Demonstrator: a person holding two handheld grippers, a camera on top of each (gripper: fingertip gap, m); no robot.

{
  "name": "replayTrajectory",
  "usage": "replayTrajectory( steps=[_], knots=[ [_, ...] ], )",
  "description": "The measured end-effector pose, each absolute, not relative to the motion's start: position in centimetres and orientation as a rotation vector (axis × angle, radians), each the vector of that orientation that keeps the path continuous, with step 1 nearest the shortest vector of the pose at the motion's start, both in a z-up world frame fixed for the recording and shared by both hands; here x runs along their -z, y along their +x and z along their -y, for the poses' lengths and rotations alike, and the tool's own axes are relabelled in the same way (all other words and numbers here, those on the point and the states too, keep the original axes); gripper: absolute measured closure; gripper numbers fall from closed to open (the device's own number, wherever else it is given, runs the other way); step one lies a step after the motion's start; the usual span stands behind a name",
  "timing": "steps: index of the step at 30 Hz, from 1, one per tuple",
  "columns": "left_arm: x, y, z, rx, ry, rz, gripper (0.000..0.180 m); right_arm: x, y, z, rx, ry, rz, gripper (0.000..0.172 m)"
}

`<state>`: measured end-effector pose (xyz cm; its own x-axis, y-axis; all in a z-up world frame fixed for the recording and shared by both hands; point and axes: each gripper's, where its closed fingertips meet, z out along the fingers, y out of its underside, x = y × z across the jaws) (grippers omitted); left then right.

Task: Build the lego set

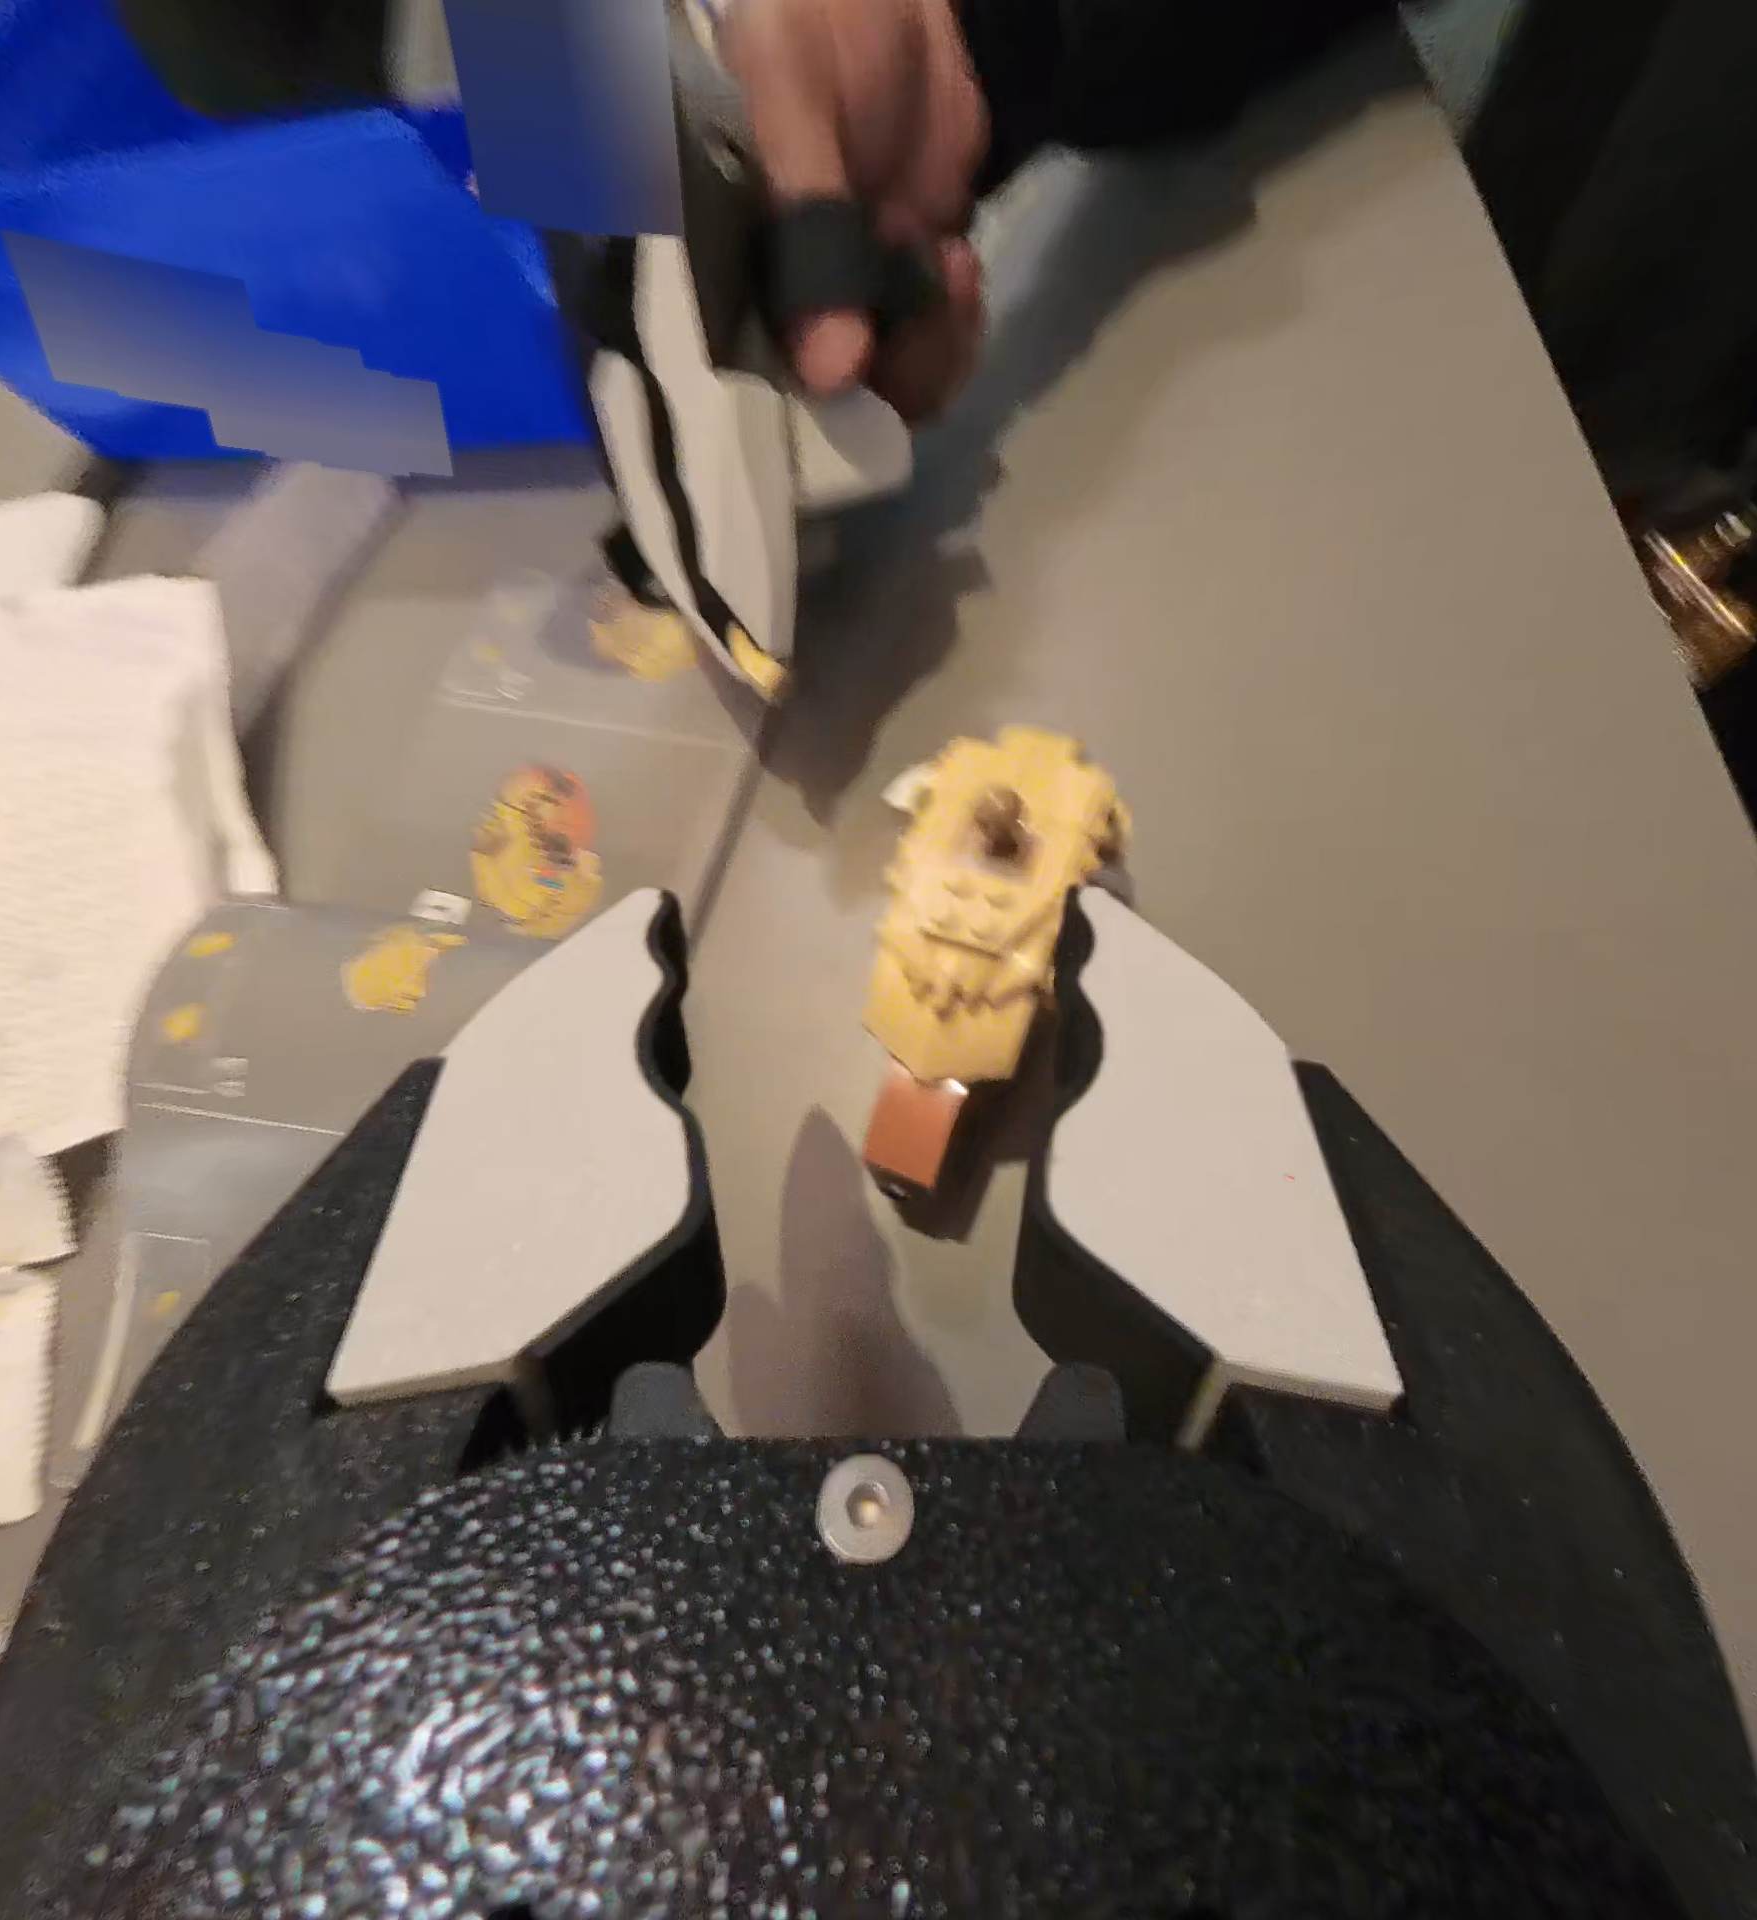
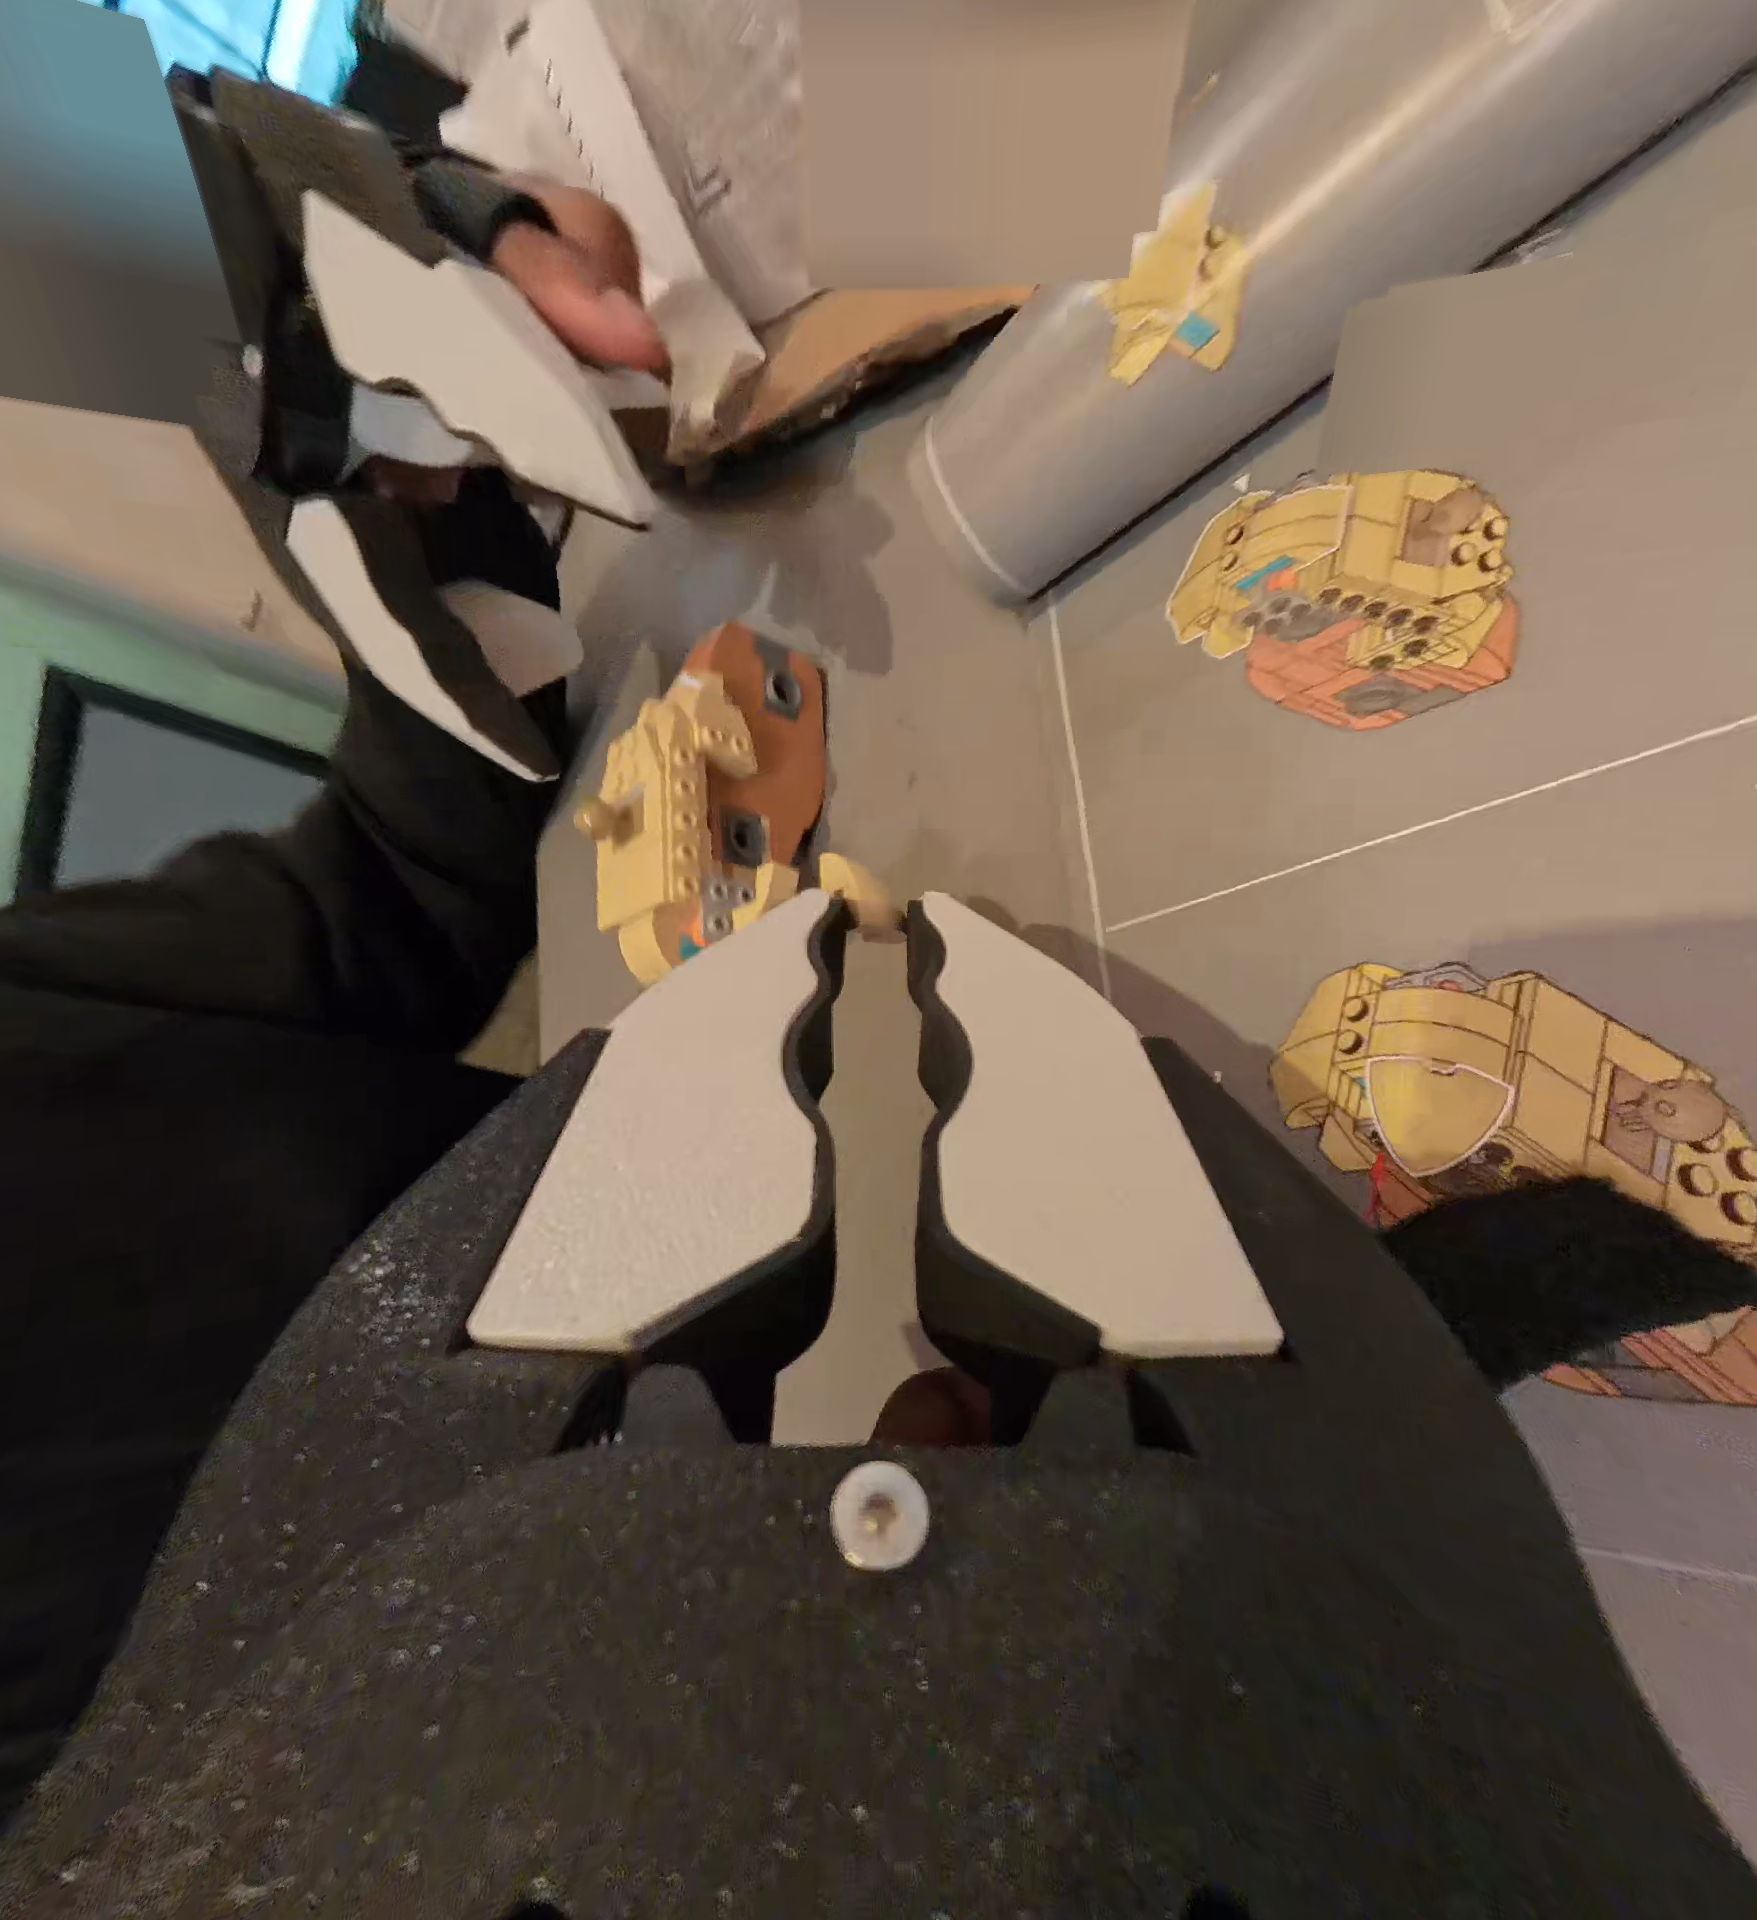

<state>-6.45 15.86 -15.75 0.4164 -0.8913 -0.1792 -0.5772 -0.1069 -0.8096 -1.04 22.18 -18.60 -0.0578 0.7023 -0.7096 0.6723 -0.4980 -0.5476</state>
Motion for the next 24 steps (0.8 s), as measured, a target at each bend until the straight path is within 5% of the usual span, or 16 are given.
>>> replayTrajectory(
  steps=[1, 24],
  knots=[
    [15.0, -6.4, -16.9, 0.427, -1.799, -1.2, 0.117, 18.5, -1.3, -22.3, -1.652, -2.156, 1.531, 0.161],
    [16.6, -5.5, -20.9, 0.198, -1.857, -1.143, 0.146, 16.6, -4.0, -20.3, -1.928, -2.172, 1.427, 0.161]
  ],
)
